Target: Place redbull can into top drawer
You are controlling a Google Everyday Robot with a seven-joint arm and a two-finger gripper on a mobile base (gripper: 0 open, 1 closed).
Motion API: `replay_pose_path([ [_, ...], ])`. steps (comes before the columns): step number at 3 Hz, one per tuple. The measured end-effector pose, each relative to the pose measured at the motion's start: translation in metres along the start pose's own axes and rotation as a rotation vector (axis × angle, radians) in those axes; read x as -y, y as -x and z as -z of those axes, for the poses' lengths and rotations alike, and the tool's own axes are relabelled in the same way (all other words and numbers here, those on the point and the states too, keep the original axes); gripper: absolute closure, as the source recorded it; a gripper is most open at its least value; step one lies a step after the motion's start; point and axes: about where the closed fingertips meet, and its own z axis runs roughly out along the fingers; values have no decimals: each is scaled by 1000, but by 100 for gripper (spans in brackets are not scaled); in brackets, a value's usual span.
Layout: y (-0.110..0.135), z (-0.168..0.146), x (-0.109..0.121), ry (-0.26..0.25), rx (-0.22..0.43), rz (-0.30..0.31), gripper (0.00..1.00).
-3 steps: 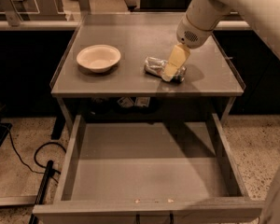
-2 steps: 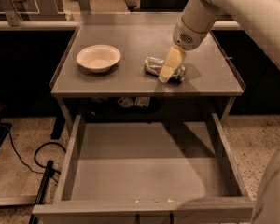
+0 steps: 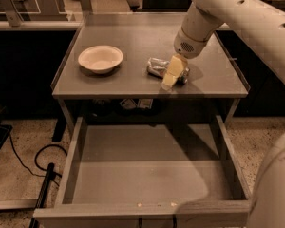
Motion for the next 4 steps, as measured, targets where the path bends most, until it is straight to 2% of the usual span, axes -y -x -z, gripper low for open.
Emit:
replay_pose_path([
  [3, -15, -17, 0, 16, -31, -3, 0],
  [4, -15, -17, 0, 16, -31, -3, 19],
])
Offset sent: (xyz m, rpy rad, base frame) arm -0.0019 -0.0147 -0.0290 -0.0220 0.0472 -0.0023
